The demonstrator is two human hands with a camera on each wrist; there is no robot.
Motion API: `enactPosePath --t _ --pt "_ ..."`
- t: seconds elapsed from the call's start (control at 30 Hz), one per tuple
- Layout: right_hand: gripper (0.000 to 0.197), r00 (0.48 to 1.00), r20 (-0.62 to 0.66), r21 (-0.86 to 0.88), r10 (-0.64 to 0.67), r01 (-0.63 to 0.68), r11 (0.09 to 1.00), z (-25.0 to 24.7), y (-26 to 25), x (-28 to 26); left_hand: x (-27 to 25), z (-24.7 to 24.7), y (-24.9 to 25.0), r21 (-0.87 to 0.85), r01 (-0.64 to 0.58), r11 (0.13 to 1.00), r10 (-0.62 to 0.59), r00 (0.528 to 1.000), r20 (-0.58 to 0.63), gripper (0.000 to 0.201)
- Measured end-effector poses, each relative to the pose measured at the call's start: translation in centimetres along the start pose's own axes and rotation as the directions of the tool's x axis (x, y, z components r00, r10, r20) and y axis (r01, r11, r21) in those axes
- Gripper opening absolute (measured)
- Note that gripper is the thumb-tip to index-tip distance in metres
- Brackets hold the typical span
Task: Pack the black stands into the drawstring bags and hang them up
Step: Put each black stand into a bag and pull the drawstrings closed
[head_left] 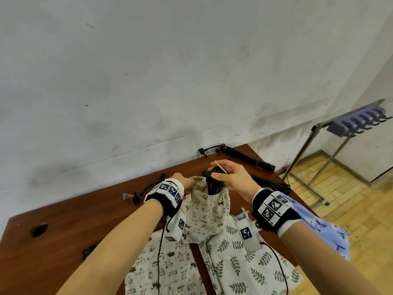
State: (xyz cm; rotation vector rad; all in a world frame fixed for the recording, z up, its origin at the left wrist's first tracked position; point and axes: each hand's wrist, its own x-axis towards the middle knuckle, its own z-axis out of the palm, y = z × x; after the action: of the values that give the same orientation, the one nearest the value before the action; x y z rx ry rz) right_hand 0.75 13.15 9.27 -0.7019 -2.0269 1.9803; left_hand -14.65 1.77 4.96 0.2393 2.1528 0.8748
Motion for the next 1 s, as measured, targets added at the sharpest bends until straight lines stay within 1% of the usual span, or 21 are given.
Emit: enactPosePath --t 0.07,0.1,0.13,0.2,0.23,0.27,0.33,0.4,0.5,0.6,0.63,0.67,0.73,0.8,0.87,0.9,0.93,0.97,1.0 --pt "0.035 1.0 -0.014 0.027 -0.005 0.006 1.0 -0.2 0.0 0.0 -0.2 0.0 0.0 -0.047 0.042 0.998 -0.039 0.998 0.058 0.027" --pt "0.034 1.0 -0.023 0.033 -0.005 0.006 0.999 -0.3 0.0 0.0 -0.3 -0.1 0.1 -0.059 0.06 0.996 -0.055 0.995 0.08 0.02" --pt "0.032 1.0 -0.027 0.029 -0.002 0.003 1.0 -0.4 0.0 0.1 -0.4 -0.3 0.3 -0.058 0.062 0.996 -0.057 0.994 0.089 0.018" --pt "0.028 1.0 -0.006 -0.001 0.004 -0.004 1.0 -0.4 0.0 0.1 -0.5 -1.0 1.0 -0.047 0.047 0.998 -0.042 0.994 0.102 0.014" --pt "0.027 1.0 0.001 -0.02 0.005 -0.005 1.0 -0.3 0.1 0.2 -0.6 -1.4 1.5 -0.027 0.042 0.999 -0.039 0.992 0.123 0.007" --pt "0.026 1.0 0.0 -0.038 0.005 -0.005 0.999 -0.3 0.0 0.1 -0.6 -1.9 2.0 -0.015 0.046 0.999 -0.043 0.987 0.157 0.004" --pt "0.027 1.0 -0.019 -0.063 -0.007 0.005 0.998 -0.1 -0.1 0.1 -0.8 -2.8 2.7 -0.021 0.099 0.995 -0.092 0.967 0.239 0.011" --pt "0.027 0.999 -0.029 -0.076 -0.014 0.012 0.997 0.0 -0.2 0.0 -1.4 -3.7 3.5 -0.026 0.117 0.993 -0.106 0.957 0.27 0.016" --pt "0.027 0.999 -0.033 -0.076 -0.024 0.021 0.997 0.1 -0.1 0.1 -3.2 -4.7 4.8 -0.12 0.054 0.991 -0.021 0.965 0.261 0.025" --pt "0.025 0.999 -0.041 -0.107 -0.035 0.031 0.994 0.3 -0.1 0.0 -5.7 -5.6 6.8 -0.212 -0.057 0.976 0.122 0.943 0.31 0.037" --pt "0.024 0.998 -0.039 -0.123 -0.045 0.04 0.992 0.5 -0.1 0.0 -6.7 -5.8 7.6 -0.242 -0.111 0.964 0.187 0.929 0.319 0.04" --pt "0.023 0.998 -0.033 -0.151 -0.056 0.051 0.987 0.6 -0.2 0.0 -7.8 -5.9 8.4 -0.276 -0.167 0.947 0.258 0.906 0.335 0.04" --pt "0.019 0.997 -0.023 -0.208 -0.076 0.07 0.976 0.8 -0.3 0.1 -9.9 -5.6 10.0 -0.29 -0.292 0.911 0.391 0.835 0.386 0.033" --pt "0.017 0.997 -0.016 -0.259 -0.082 0.075 0.963 0.8 -0.4 0.0 -11.1 -4.8 10.9 -0.186 -0.44 0.879 0.476 0.778 0.41 0.029" --pt "0.017 0.997 -0.03 -0.264 -0.065 0.055 0.963 0.6 -0.5 -0.1 -10.4 -3.5 10.7 -0.01 -0.584 0.812 0.546 0.753 0.366 0.029" --pt "0.02 0.998 -0.044 -0.249 -0.05 0.038 0.968 0.4 -0.6 -0.3 -9.4 -3.0 10.3 0.105 -0.623 0.775 0.564 0.757 0.332 0.03" --pt "0.024 0.998 -0.048 -0.251 -0.026 0.013 0.968 0.3 -0.8 -0.5 -8.3 -2.4 9.8 0.237 -0.625 0.743 0.554 0.775 0.305 0.033" --pt "0.029 0.999 -0.037 -0.253 0.003 -0.012 0.967 0.1 -1.1 -0.7 -7.4 -1.9 9.3 0.37 -0.59 0.717 0.511 0.807 0.296 0.04" --pt "0.032 0.999 0.0 -0.251 0.036 -0.035 0.967 0.0 -1.3 -0.9 -6.6 -1.6 8.7 0.462 -0.554 0.693 0.459 0.832 0.31 0.046"
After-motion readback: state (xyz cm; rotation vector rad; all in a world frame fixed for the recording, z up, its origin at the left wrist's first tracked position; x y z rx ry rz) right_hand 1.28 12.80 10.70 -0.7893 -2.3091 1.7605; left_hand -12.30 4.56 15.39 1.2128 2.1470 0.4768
